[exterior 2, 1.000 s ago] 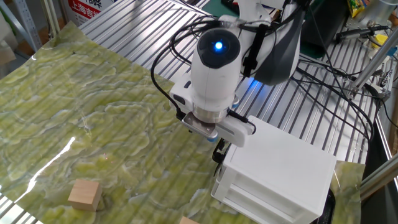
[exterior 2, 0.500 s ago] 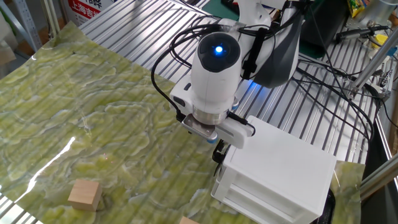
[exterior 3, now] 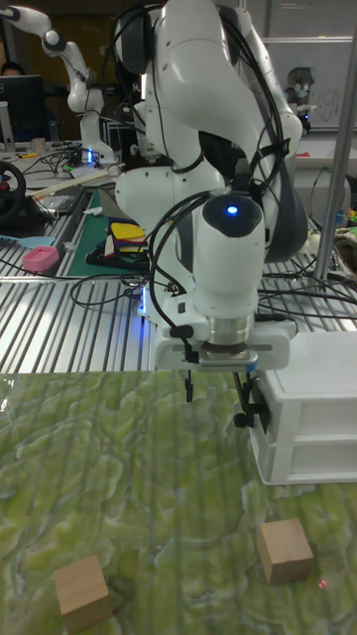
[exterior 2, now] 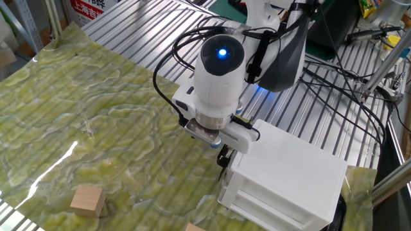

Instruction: Grasp the handle and open the drawer

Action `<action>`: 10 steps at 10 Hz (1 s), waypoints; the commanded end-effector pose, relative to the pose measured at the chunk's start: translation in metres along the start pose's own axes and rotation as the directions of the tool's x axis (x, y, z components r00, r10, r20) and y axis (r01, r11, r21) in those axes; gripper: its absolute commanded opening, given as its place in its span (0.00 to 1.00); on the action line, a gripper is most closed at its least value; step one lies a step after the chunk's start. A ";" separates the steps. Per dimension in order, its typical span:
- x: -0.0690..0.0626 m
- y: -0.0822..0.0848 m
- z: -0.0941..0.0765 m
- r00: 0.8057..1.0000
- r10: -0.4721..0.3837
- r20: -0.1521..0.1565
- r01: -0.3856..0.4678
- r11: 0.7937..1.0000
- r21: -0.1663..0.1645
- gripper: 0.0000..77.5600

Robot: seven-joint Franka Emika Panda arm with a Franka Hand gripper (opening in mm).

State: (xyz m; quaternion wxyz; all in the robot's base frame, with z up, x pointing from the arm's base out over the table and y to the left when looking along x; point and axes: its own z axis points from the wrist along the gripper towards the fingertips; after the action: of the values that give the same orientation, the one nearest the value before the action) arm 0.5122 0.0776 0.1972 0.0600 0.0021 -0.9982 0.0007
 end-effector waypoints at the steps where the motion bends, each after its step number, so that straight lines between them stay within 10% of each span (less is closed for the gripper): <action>1: -0.005 -0.011 0.001 1.000 -0.008 0.008 0.008 1.000 0.012 1.00; 10: -0.011 -0.033 -0.003 1.000 -0.021 0.008 0.021 0.999 0.024 1.00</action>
State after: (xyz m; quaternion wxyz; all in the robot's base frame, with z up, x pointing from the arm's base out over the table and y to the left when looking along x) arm 0.5221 0.0466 0.1982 0.0580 0.0128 -0.9982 0.0114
